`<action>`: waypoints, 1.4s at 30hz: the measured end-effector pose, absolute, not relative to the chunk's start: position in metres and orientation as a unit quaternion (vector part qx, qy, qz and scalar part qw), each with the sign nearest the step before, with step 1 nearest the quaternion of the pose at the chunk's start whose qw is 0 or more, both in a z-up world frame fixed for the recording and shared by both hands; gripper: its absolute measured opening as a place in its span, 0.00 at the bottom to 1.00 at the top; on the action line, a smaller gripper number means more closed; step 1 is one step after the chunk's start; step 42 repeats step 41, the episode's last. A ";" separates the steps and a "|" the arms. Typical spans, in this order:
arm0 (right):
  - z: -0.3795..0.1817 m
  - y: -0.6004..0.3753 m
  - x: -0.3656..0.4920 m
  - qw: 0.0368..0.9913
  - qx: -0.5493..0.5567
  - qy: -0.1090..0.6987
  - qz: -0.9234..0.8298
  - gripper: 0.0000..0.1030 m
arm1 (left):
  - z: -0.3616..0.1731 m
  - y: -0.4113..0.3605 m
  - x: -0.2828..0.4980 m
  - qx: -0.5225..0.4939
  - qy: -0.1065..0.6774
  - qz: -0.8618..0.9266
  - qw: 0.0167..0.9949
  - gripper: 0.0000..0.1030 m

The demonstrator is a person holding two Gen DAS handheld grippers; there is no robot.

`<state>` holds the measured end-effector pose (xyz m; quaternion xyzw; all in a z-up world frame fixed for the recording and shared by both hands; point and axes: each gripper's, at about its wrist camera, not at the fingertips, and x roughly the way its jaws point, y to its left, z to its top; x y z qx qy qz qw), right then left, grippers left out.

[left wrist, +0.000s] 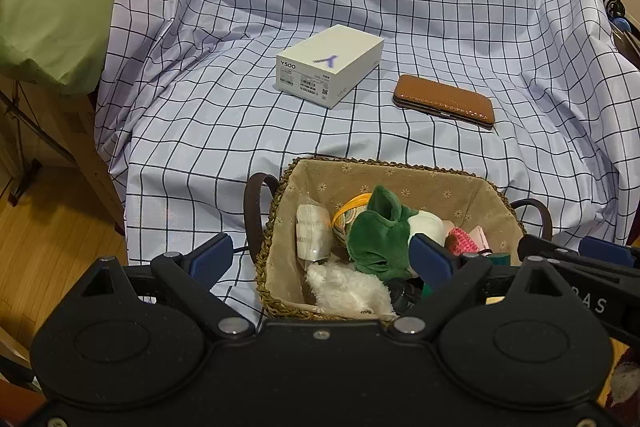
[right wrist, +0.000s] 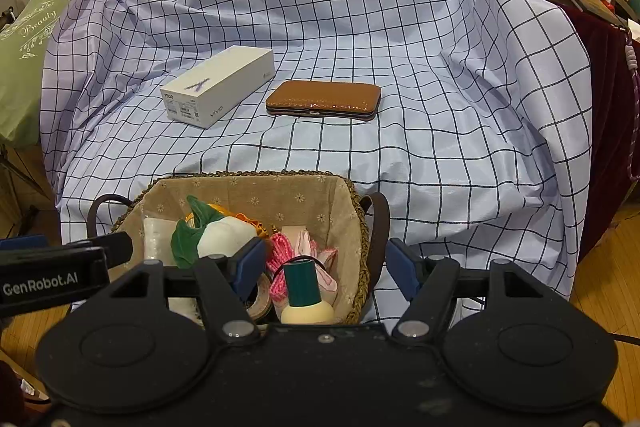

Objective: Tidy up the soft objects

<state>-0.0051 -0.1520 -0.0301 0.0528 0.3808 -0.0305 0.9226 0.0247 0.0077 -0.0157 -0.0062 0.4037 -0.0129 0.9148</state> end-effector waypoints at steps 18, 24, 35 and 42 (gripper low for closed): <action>-0.030 -0.152 -0.005 0.922 0.053 0.381 -0.031 0.64 | -0.016 0.007 0.025 -0.006 0.405 -0.013 0.914 0.89; -0.030 -0.152 -0.005 0.922 0.053 0.382 -0.031 0.64 | -0.018 0.007 0.024 -0.006 0.406 -0.015 0.914 0.89; -0.032 -0.153 -0.006 0.921 0.054 0.383 -0.032 0.64 | -0.017 0.006 0.024 -0.002 0.404 -0.010 0.915 0.89; -0.033 -0.153 -0.007 0.921 0.055 0.384 -0.032 0.64 | -0.018 0.005 0.024 0.003 0.405 -0.010 0.914 0.89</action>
